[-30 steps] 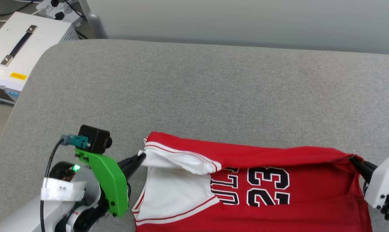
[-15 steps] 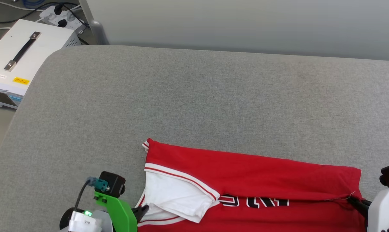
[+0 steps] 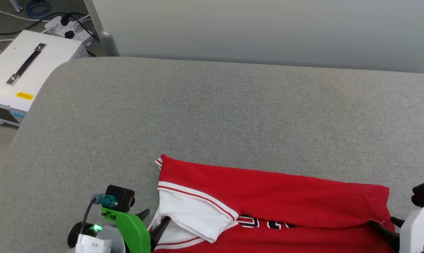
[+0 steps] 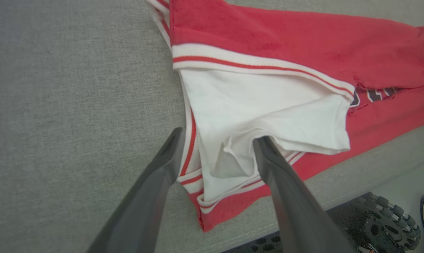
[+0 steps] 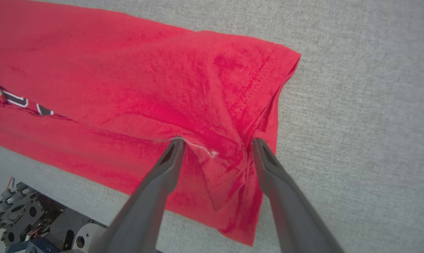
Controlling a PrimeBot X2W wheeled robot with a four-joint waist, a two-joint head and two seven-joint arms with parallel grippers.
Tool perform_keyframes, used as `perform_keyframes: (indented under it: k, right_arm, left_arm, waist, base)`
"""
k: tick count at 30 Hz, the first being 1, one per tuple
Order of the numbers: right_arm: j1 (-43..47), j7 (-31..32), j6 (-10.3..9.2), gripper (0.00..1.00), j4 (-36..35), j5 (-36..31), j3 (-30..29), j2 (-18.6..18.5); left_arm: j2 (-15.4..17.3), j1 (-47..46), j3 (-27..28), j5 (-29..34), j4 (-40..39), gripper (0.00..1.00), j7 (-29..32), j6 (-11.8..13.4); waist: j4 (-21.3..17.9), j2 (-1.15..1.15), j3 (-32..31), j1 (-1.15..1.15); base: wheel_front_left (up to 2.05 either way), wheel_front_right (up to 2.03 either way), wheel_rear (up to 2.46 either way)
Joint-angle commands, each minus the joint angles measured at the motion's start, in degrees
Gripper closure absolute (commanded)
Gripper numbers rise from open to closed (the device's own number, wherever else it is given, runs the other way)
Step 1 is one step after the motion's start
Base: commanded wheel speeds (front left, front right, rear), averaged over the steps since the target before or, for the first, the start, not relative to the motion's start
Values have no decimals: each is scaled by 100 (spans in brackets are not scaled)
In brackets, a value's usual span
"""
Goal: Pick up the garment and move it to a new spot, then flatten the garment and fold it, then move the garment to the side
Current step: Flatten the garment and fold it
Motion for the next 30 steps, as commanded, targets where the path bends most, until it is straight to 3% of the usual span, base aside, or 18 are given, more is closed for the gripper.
perform_keyframes:
  k: [1, 6, 10, 16, 22, 30]
  right_arm:
    - [75, 66, -3, 0, -64, 21, -108, 38]
    - [169, 610, -3, 0, -183, -148, -749, 356]
    - [200, 1154, -3, 0, -462, -495, -1285, 843]
    - [154, 1592, -3, 0, -791, -1132, -1978, 1594]
    - [-13, 1708, -3, 0, -627, -1774, -2580, 2246]
    - [-242, 1450, -3, 0, 2, -2511, -3133, 2594]
  left_arm:
    - [-36, 9, 121, 60, -30, 0, -185, 41]
    - [-56, 1, 569, 197, -196, 0, -1030, 312]
    - [-175, 33, 1006, 278, -408, 0, -1823, 566]
    - [-263, 100, 1411, 843, -504, 0, -2174, 711]
    - [-521, 408, 1954, 1417, -466, 0, -2200, 574]
    - [-874, 655, 2430, 1619, -344, 0, -2201, 173]
  waist:
    - [-19, 0, -87, 0]
    - [-43, 0, -141, 0]
    - [-34, 0, -116, 0]
    - [36, 0, -7, 0]
    - [130, 0, 123, 0]
    - [244, 0, 318, 0]
  base:
    - [0, 0, 0]
    - [0, 0, 0]
    - [0, 0, 0]
    - [0, 0, 0]
    - [0, 0, 0]
    - [0, 0, 0]
